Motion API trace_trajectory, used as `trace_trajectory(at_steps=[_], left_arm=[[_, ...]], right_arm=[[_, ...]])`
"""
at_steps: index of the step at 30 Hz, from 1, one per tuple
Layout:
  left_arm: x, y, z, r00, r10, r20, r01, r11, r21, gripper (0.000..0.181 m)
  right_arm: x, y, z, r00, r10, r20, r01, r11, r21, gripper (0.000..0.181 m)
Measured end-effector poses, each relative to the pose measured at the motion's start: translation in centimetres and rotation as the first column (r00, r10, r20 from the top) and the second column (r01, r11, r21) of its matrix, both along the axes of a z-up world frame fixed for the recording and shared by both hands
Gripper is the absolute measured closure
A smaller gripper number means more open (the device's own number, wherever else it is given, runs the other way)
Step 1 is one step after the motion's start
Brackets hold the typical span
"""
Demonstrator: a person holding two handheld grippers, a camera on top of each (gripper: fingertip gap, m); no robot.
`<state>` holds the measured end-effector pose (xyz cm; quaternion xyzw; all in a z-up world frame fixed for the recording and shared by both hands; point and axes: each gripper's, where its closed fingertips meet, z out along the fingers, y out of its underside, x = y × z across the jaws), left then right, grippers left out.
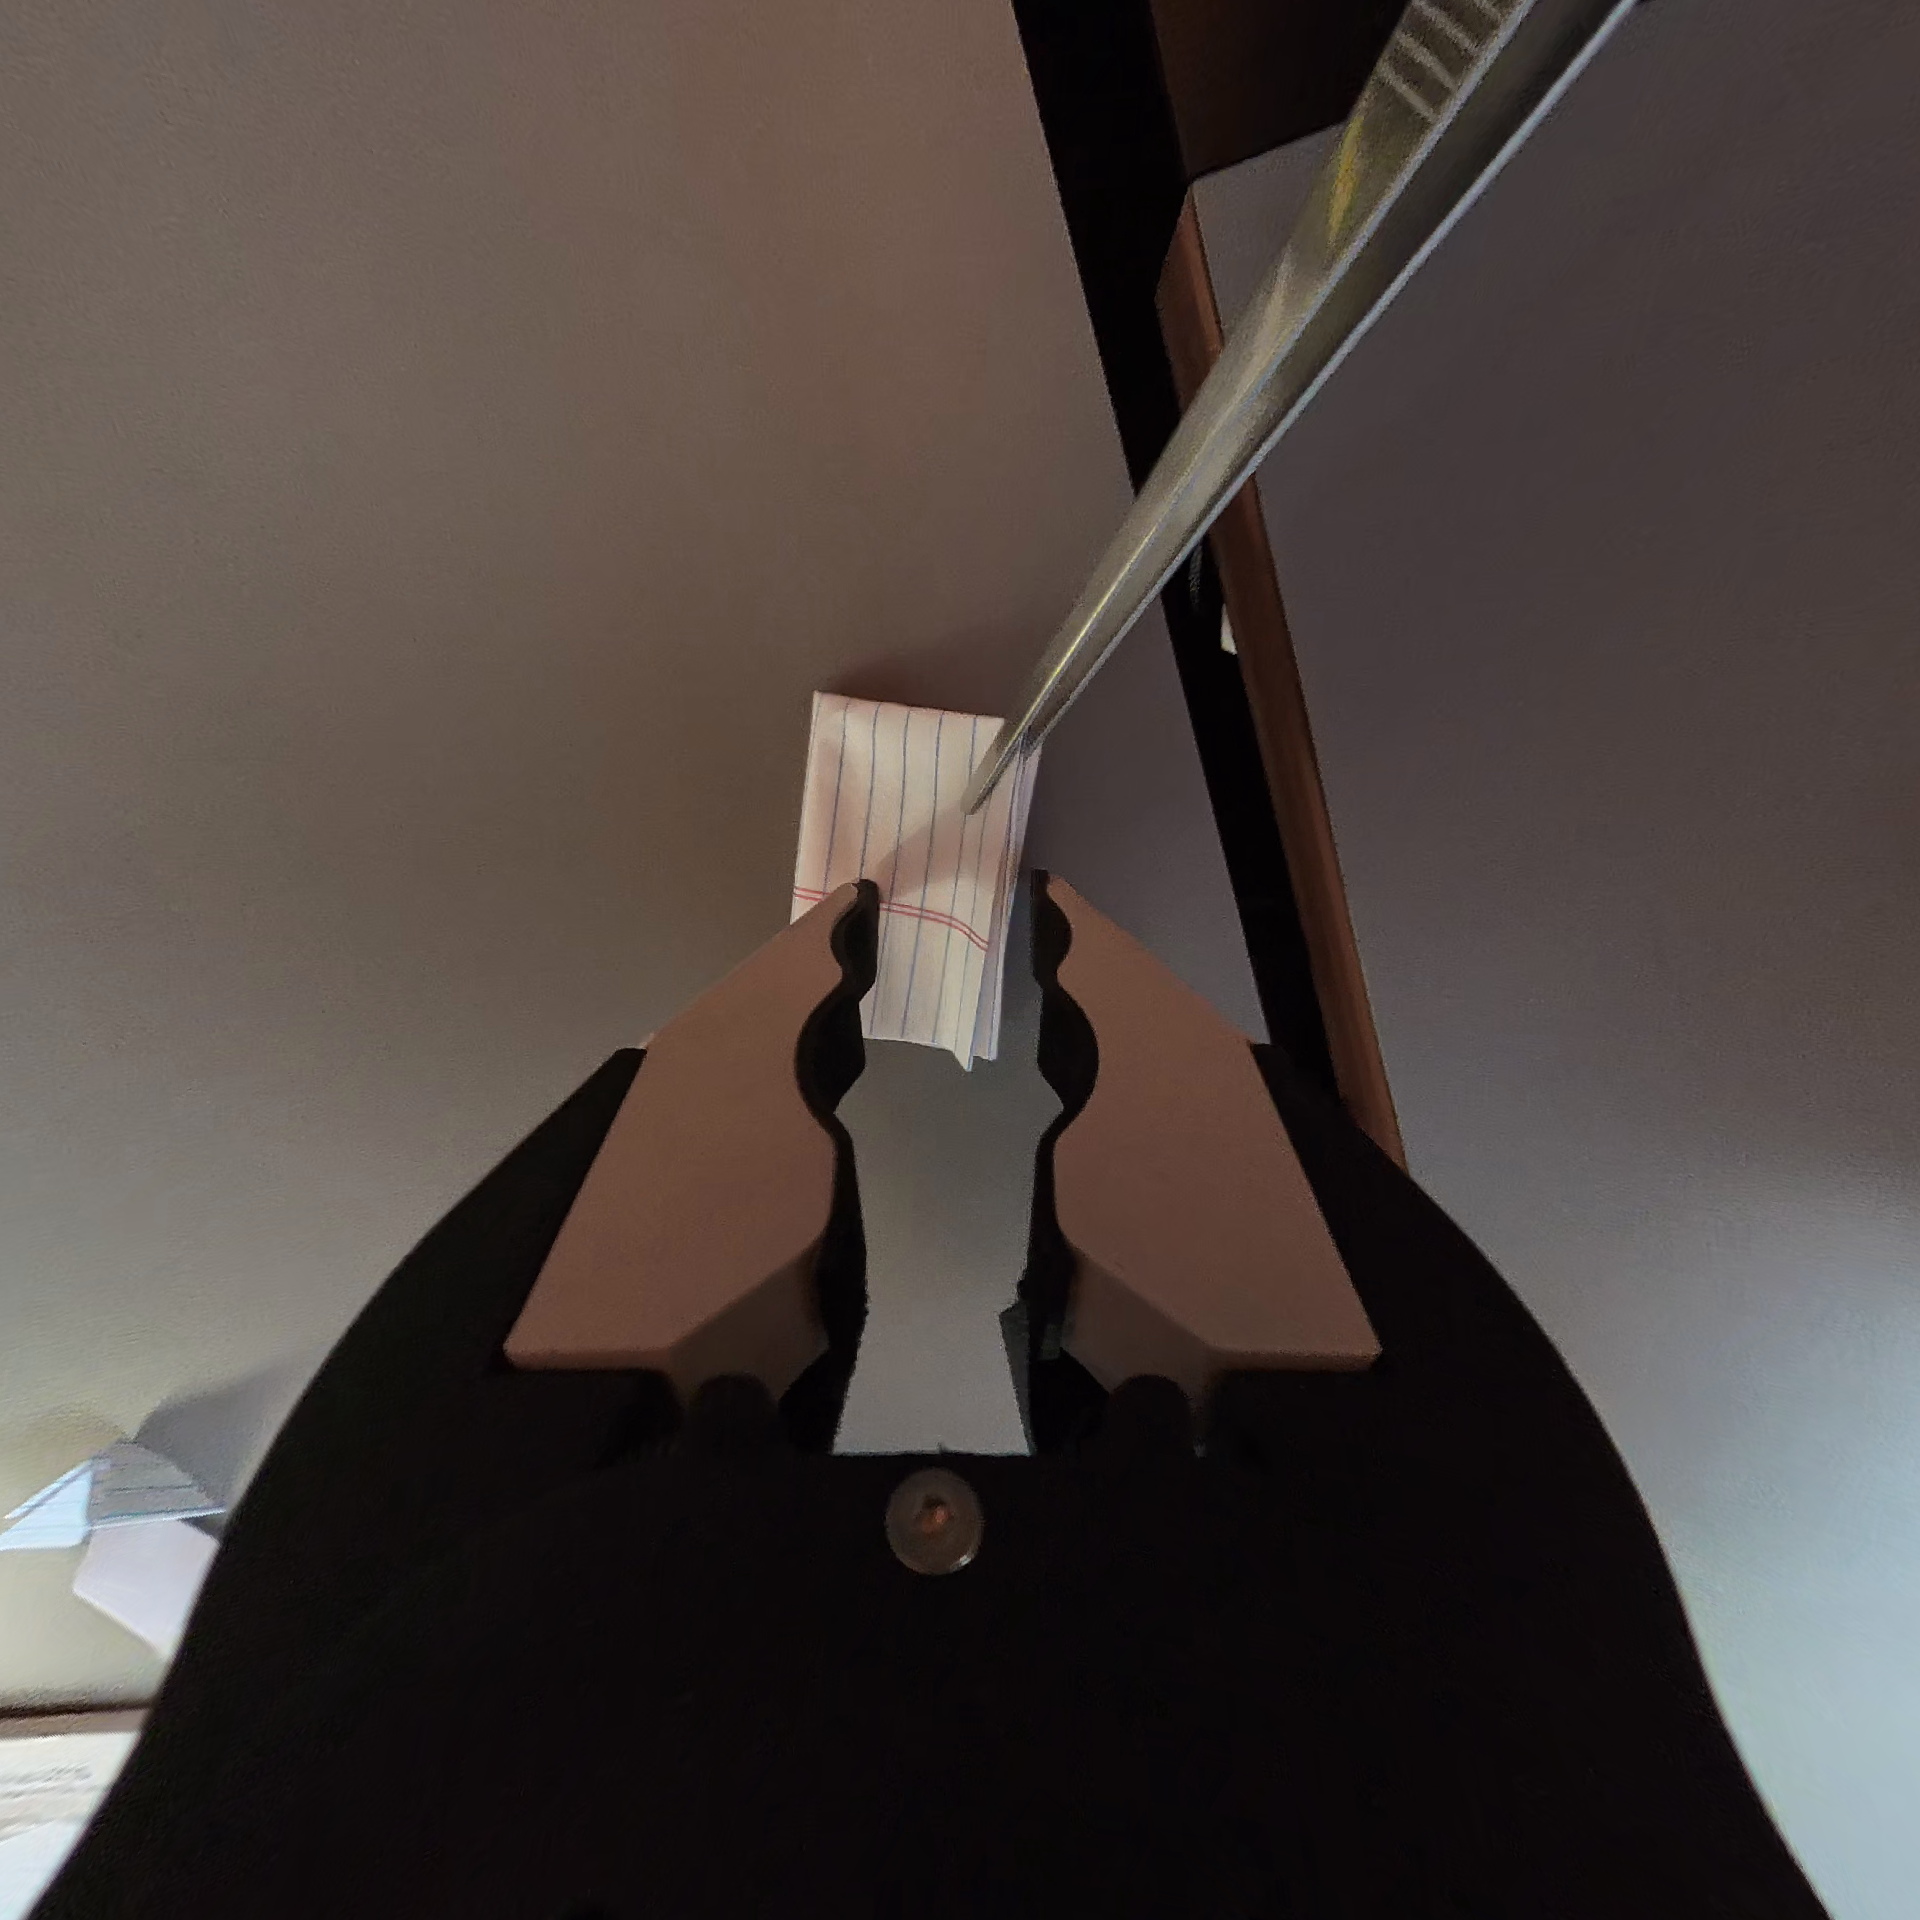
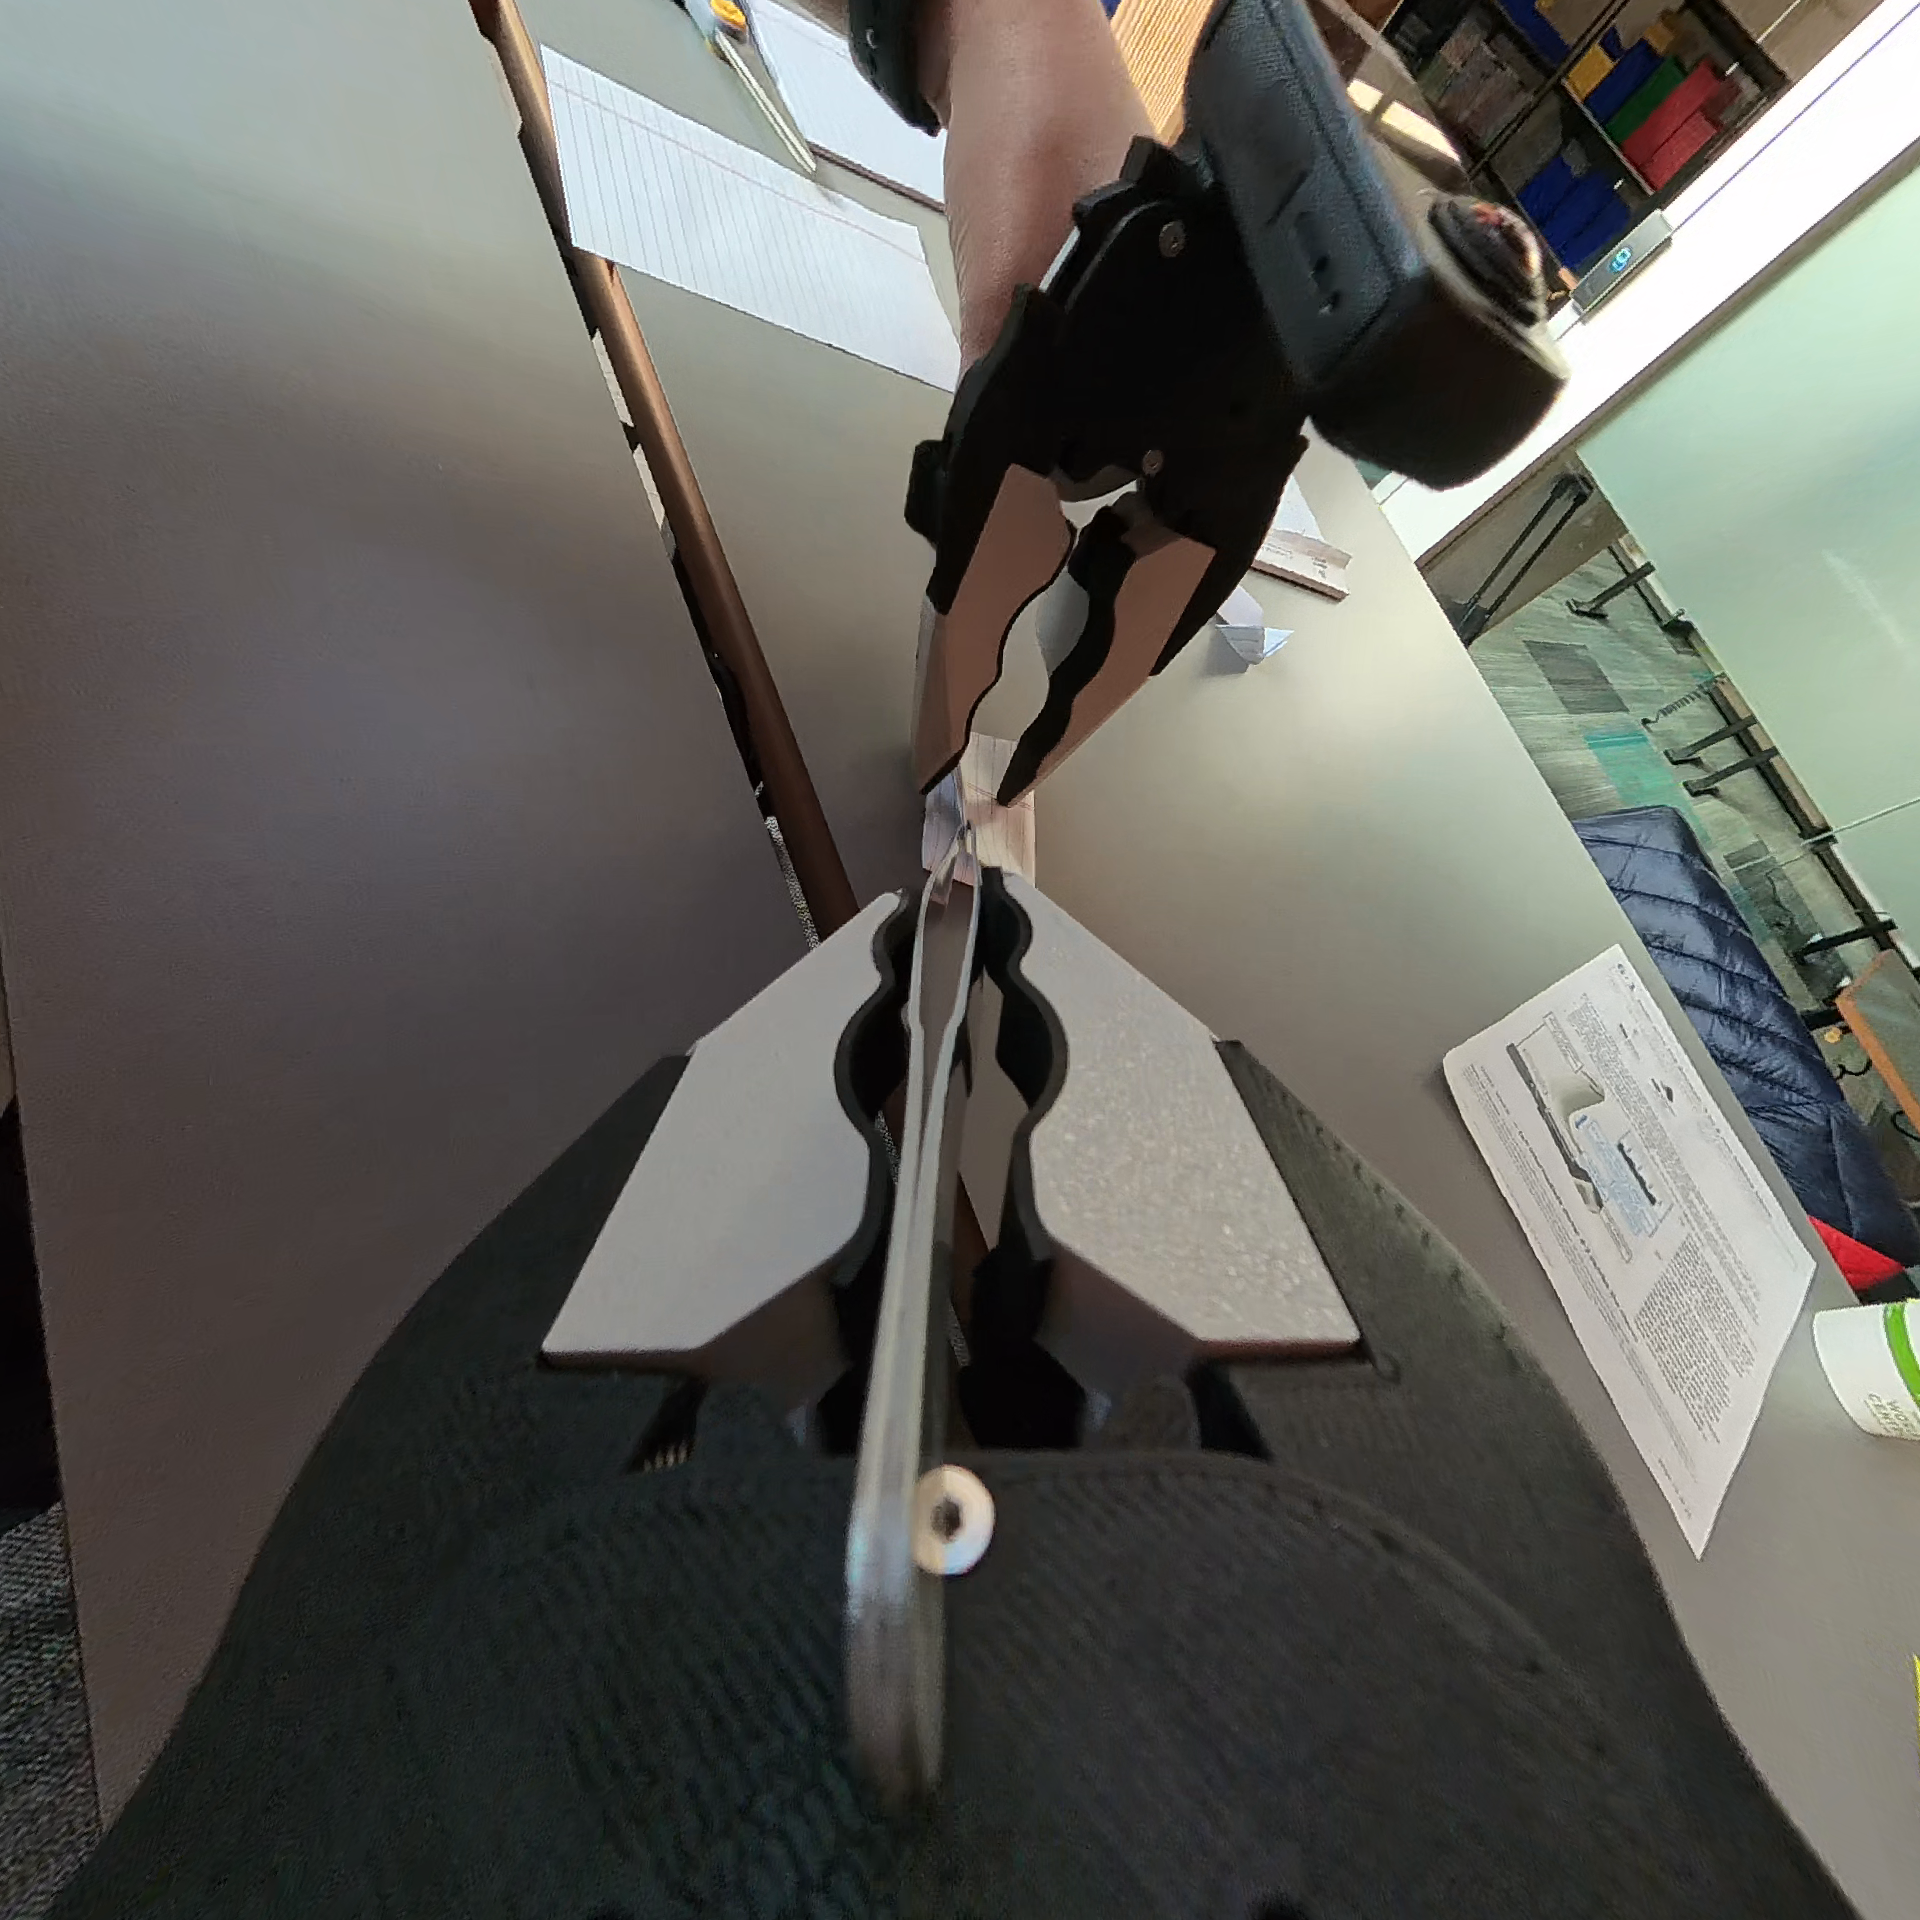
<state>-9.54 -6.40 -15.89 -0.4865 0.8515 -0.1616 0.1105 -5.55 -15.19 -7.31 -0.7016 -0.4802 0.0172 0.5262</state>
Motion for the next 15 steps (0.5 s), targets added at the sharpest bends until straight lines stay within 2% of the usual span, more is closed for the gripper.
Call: trace_trajectory(at_steps=[5, 7, 10, 13, 15], left_arm=[[-0.3, 1.6, 2.8, 0.989, 0.121, 0.087, -0.102, 0.976, -0.191, 0.151], [-0.5, 2.3, 3.0, 0.989, 0.112, 0.096, -0.095, 0.981, -0.168, 0.143], [-0.2, 2.0, 1.8, 0.995, 0.050, 0.091, -0.040, 0.994, -0.105, 0.126], [0.3, 1.8, 0.0, 0.998, -0.010, 0.065, 0.013, 0.999, -0.041, 0.123], [0.4, 1.4, -0.6, 0.998, -0.038, 0.050, 0.041, 0.998, -0.050, 0.127]], right_arm=[[-0.3, -0.1, -0.1, 0.999, 0.012, 0.041, -0.012, 1.000, 0.015, 0.170], [-0.4, -0.1, -0.2, 0.998, 0.018, 0.057, -0.018, 1.000, 0.013, 0.170], [-0.5, -0.1, -0.1, 0.997, 0.024, 0.070, -0.025, 0.999, 0.026, 0.170], [-0.5, -0.1, 0.0, 0.998, 0.022, 0.061, -0.024, 0.999, 0.029, 0.169], [-0.3, 0.0, -0.1, 0.998, 0.015, 0.054, -0.016, 0.999, 0.029, 0.169]])
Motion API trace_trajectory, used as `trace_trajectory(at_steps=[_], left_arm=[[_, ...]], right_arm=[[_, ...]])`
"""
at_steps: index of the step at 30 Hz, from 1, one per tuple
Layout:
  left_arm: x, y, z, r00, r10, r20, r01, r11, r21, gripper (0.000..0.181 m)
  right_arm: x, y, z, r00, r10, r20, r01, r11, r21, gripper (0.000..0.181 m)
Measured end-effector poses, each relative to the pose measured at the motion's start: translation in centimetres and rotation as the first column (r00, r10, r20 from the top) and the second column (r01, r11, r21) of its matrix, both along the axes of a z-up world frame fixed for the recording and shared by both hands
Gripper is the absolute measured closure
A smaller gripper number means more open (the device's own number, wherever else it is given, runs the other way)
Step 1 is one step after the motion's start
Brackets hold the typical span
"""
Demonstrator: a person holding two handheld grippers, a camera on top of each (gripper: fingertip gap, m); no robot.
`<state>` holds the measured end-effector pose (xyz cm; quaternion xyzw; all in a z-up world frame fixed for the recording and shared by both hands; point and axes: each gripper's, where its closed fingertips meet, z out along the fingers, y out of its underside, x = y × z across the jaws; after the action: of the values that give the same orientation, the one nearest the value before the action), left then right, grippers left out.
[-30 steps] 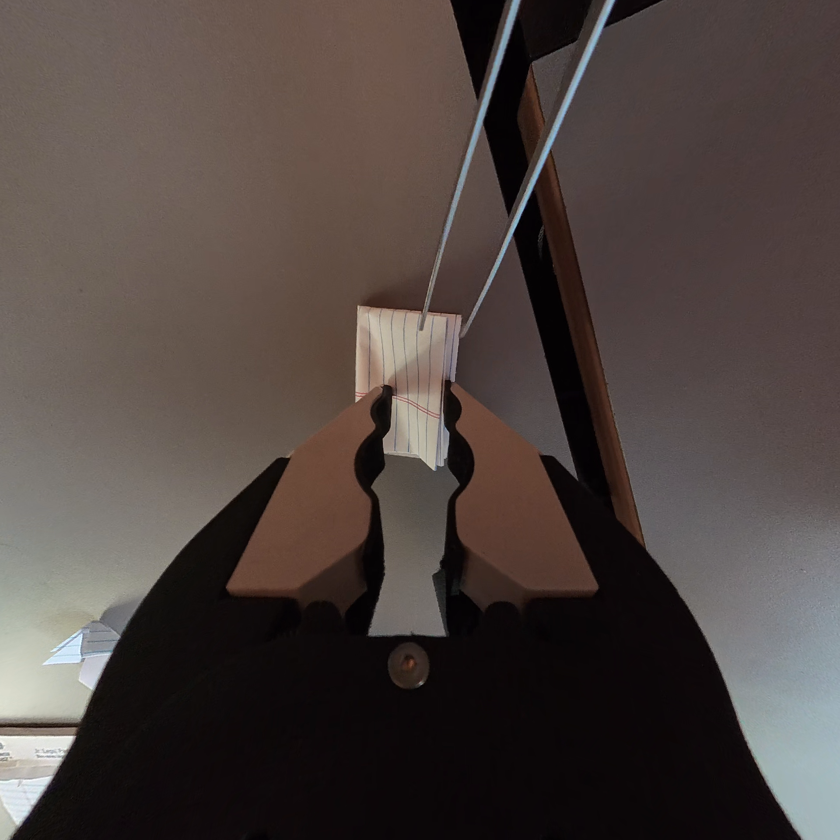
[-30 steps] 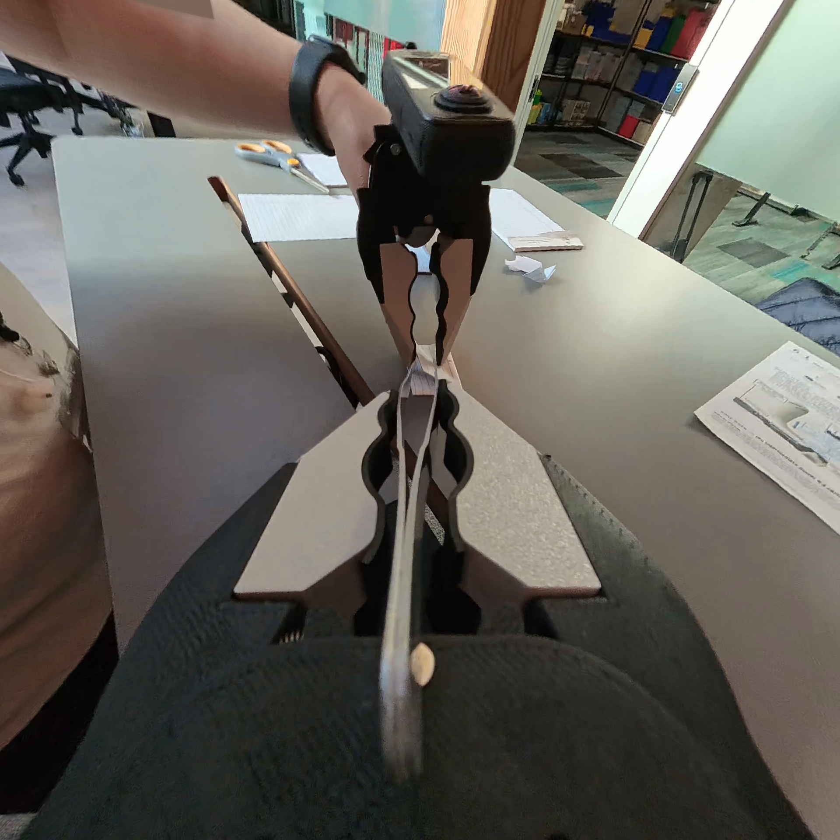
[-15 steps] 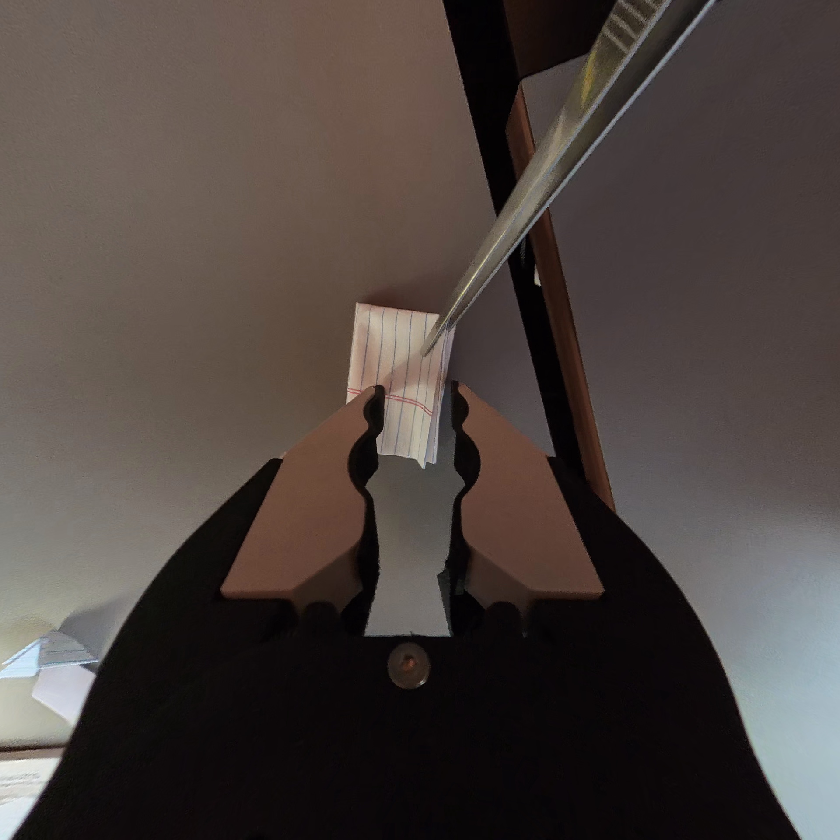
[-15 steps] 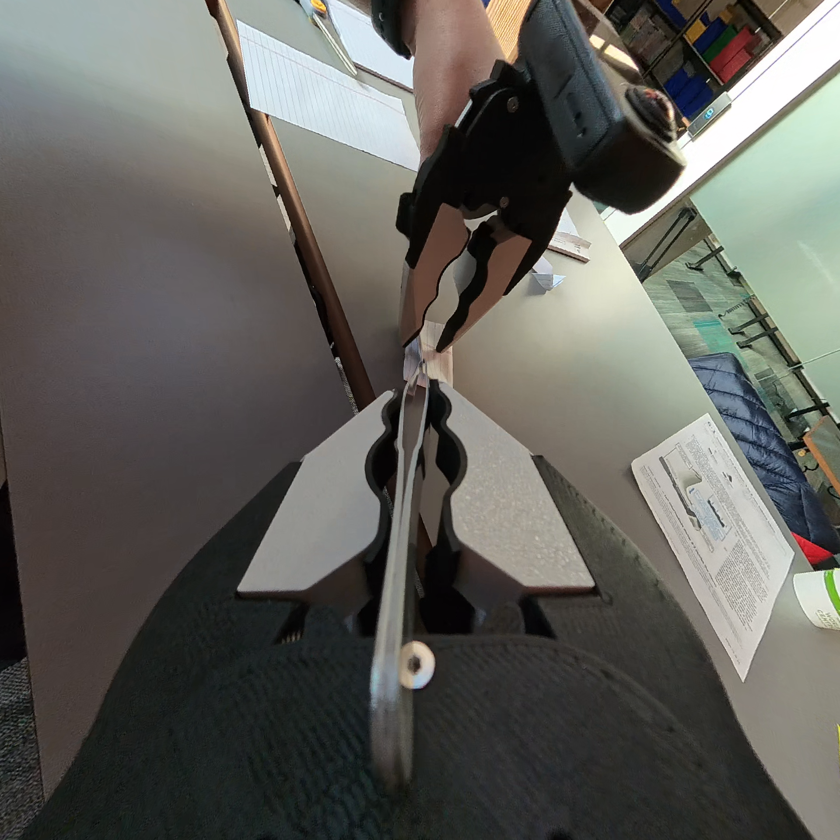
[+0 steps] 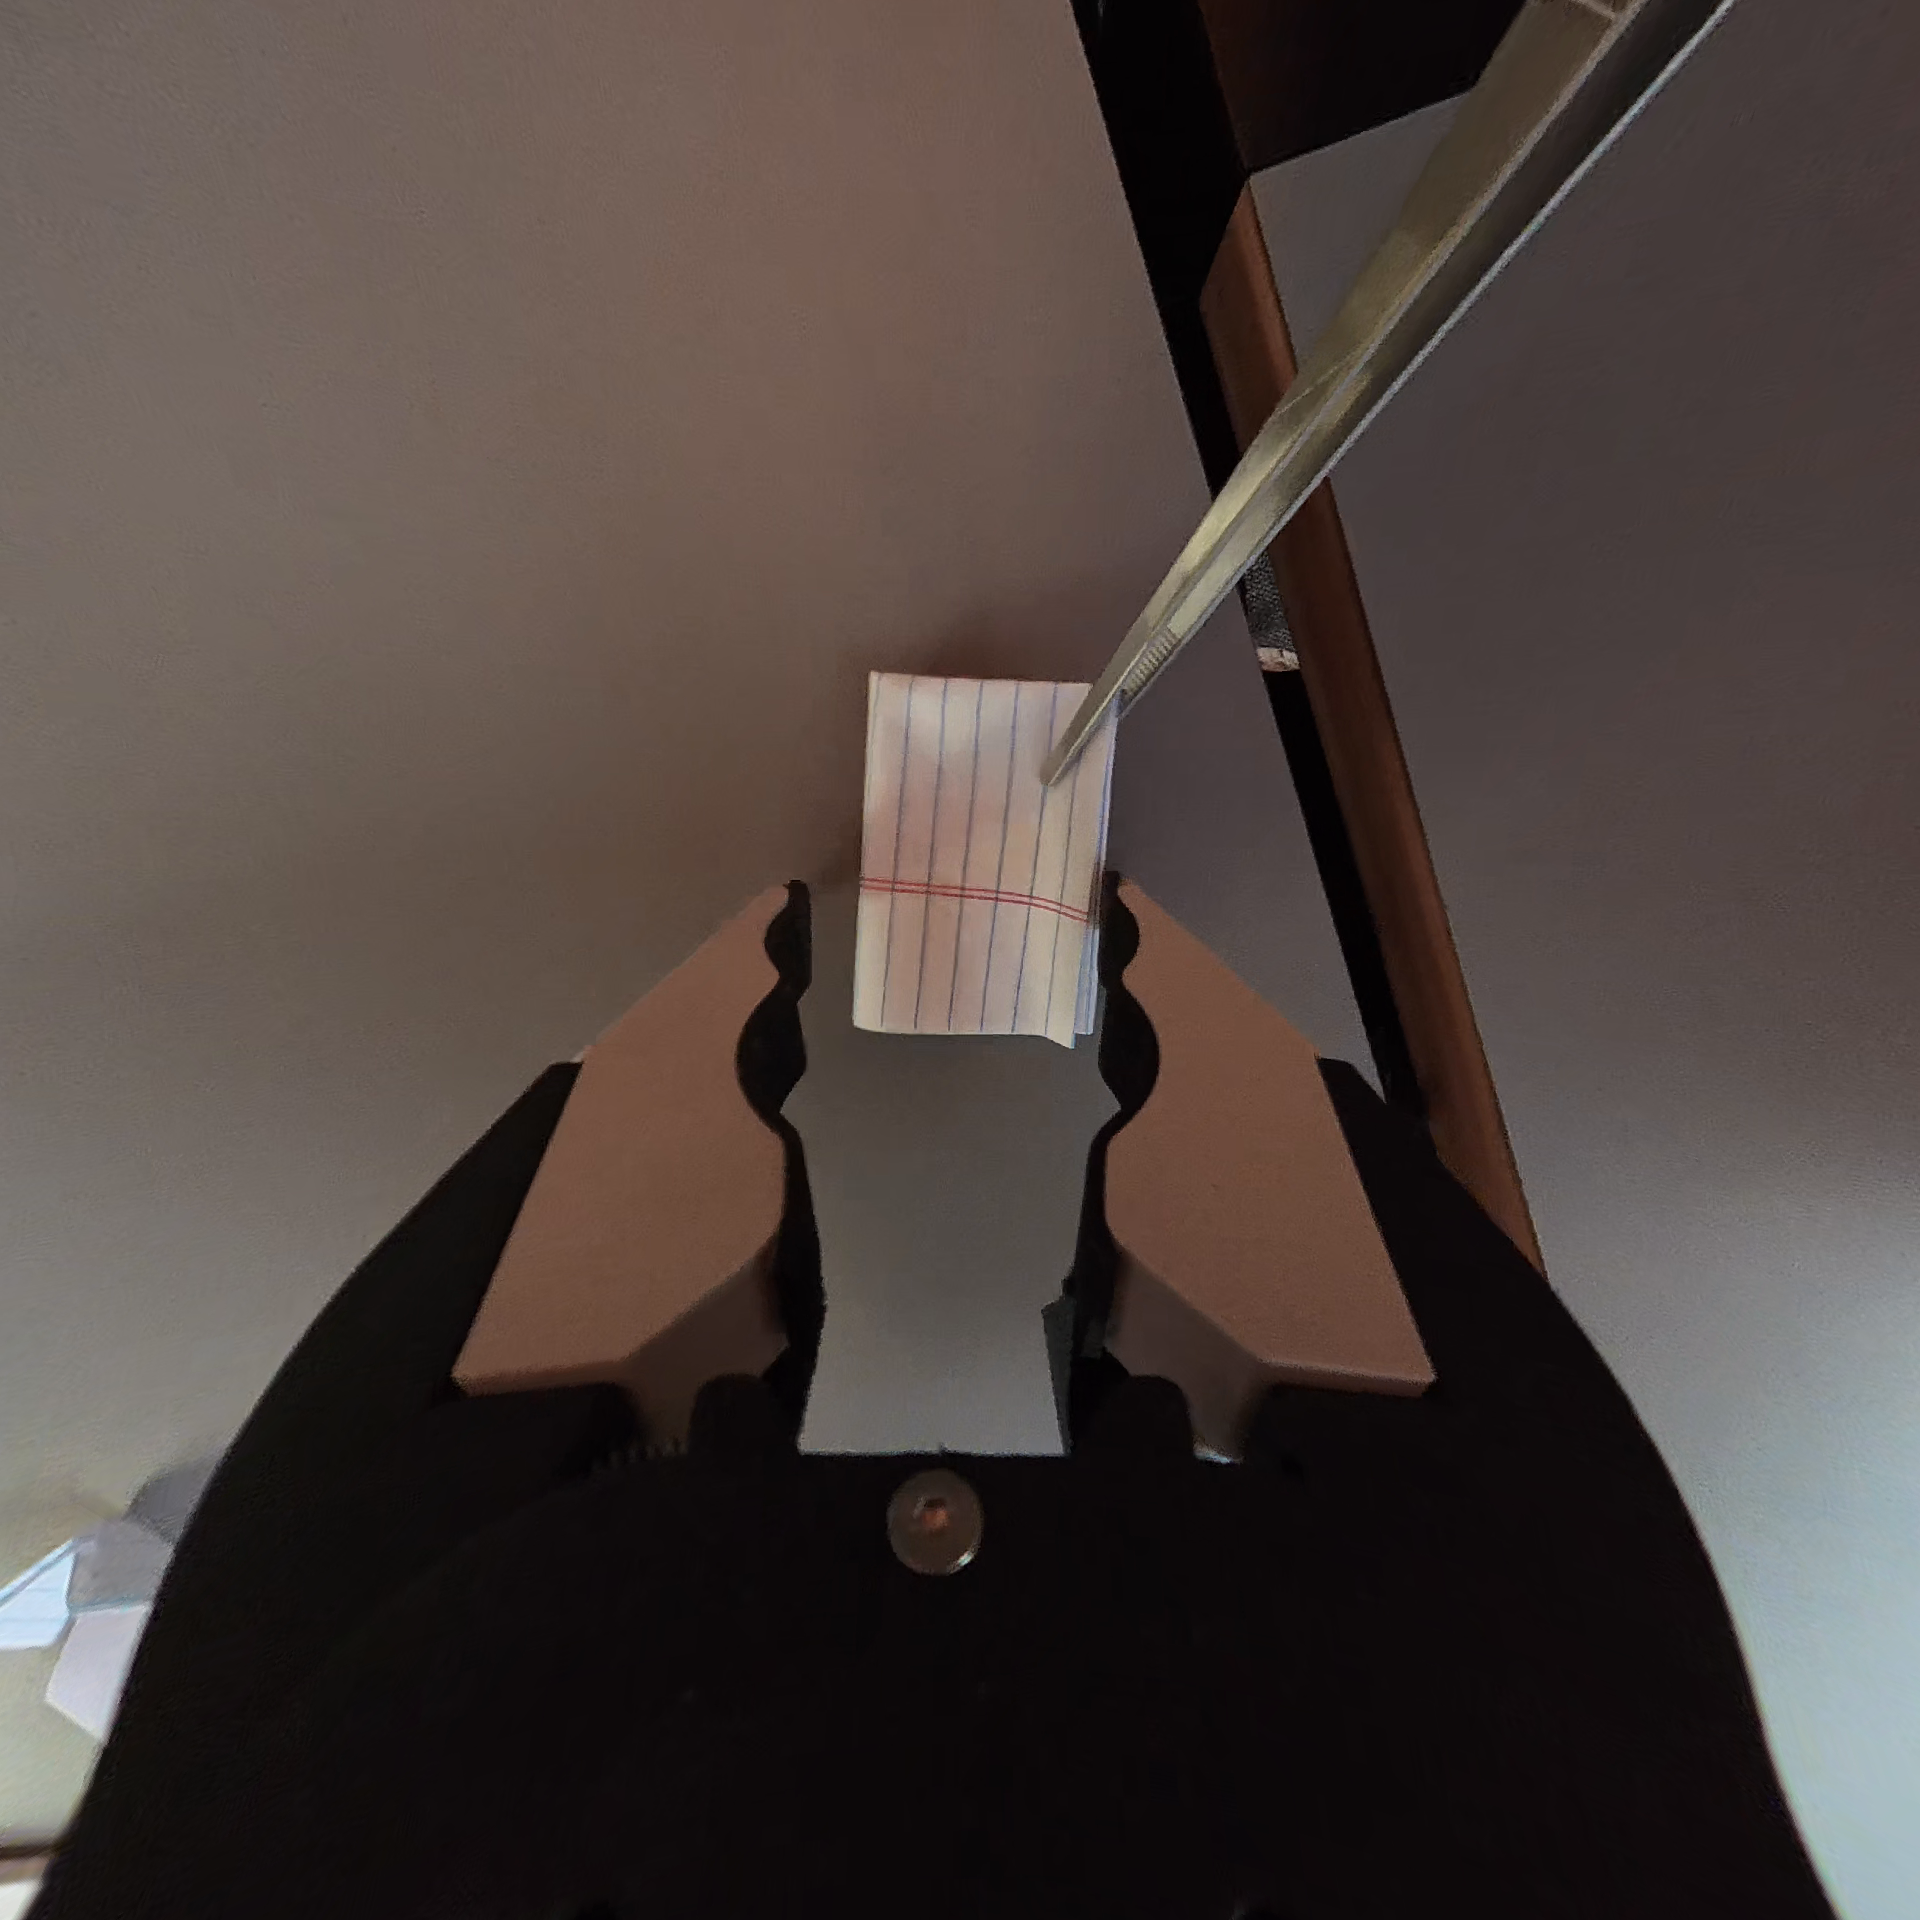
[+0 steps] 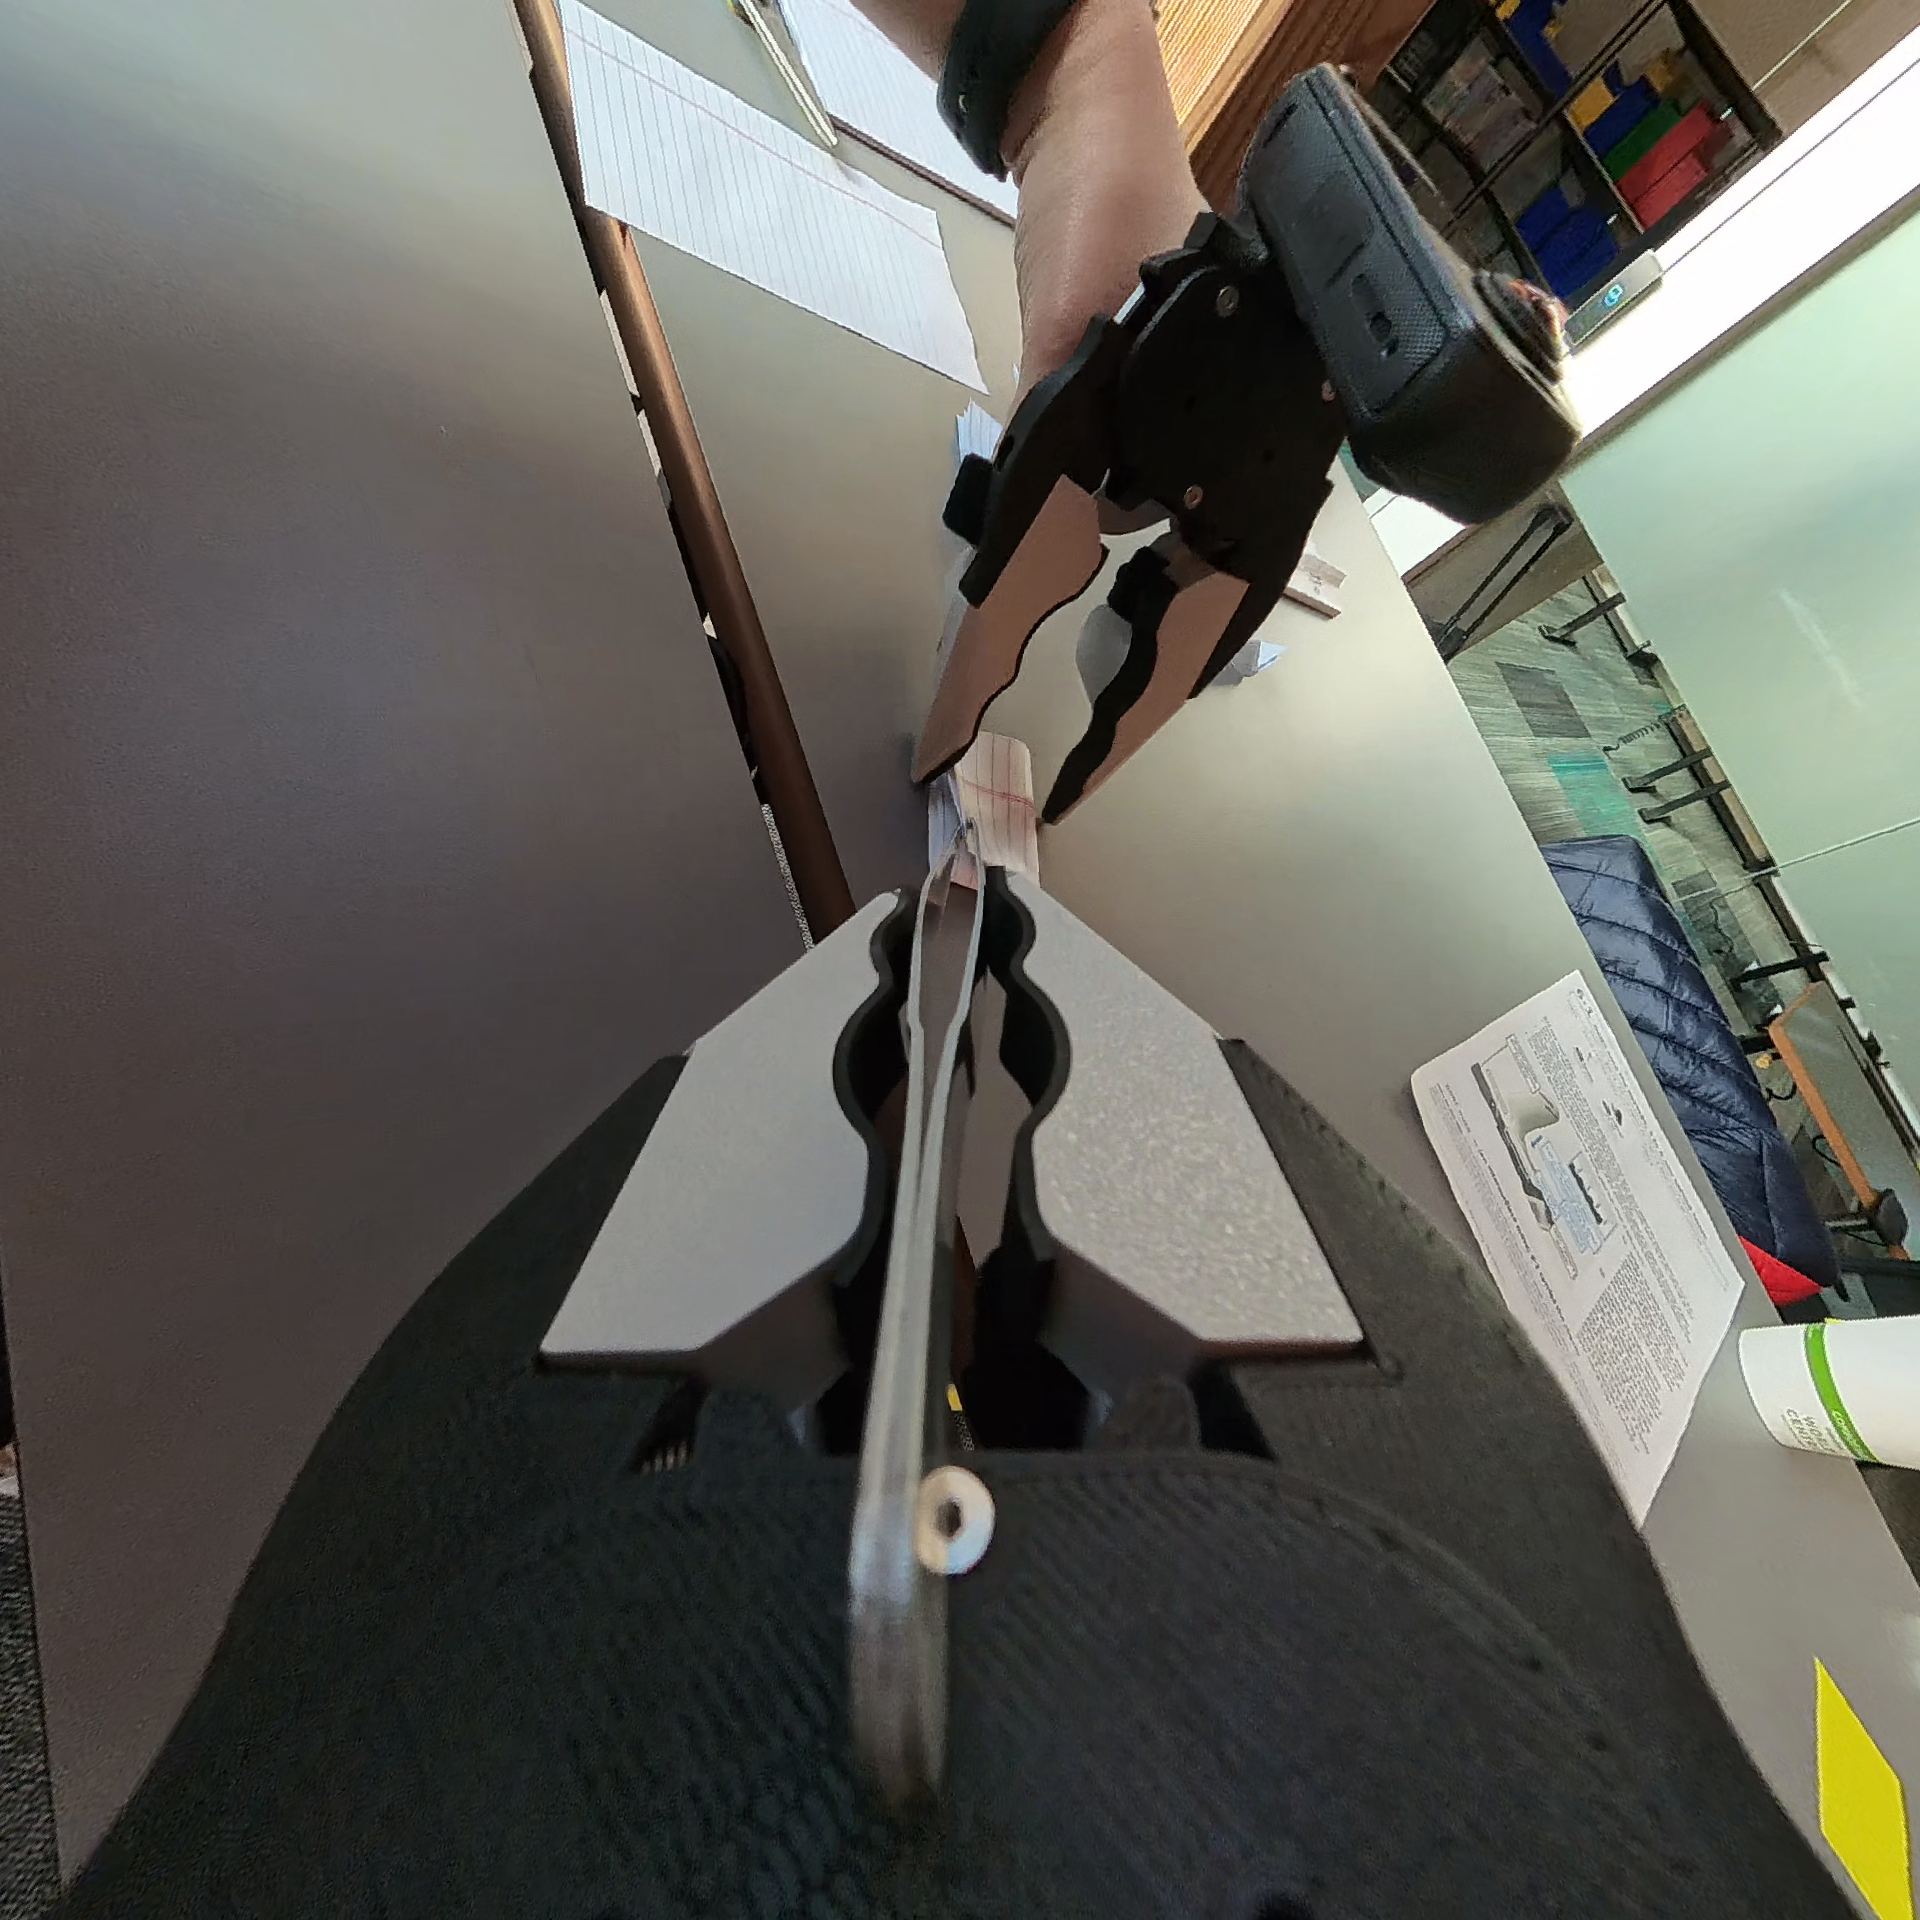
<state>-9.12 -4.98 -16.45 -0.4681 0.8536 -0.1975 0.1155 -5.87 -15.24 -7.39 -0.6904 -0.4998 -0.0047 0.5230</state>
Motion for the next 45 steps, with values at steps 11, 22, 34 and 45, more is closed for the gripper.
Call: trace_trajectory(at_steps=[11, 22, 34, 45], left_arm=[[0.15, 0.06, 0.02, 0.999, -0.036, -0.017, 0.036, 0.999, -0.029, 0.141], [0.03, 0.02, -0.05, 0.998, -0.056, -0.004, 0.056, 0.998, 0.003, 0.142], [0.45, 0.17, 0.70, 0.995, 0.078, -0.064, -0.092, 0.960, -0.265, 0.139], [0.44, 0.70, 0.16, 0.998, 0.044, 0.032, -0.046, 0.997, 0.062, 0.136]], right_arm=[[0.46, 0.37, -0.16, 0.999, -0.013, -0.030, 0.012, 1.000, -0.008, 0.169], [1.06, 0.69, -0.82, 0.996, -0.030, -0.082, 0.023, 0.997, -0.078, 0.169], [0.60, 0.53, -0.82, 1.000, 0.014, -0.004, -0.014, 0.997, -0.073, 0.169], [0.65, 0.56, -0.85, 1.000, 0.004, -0.015, -0.005, 0.998, -0.069, 0.168]])
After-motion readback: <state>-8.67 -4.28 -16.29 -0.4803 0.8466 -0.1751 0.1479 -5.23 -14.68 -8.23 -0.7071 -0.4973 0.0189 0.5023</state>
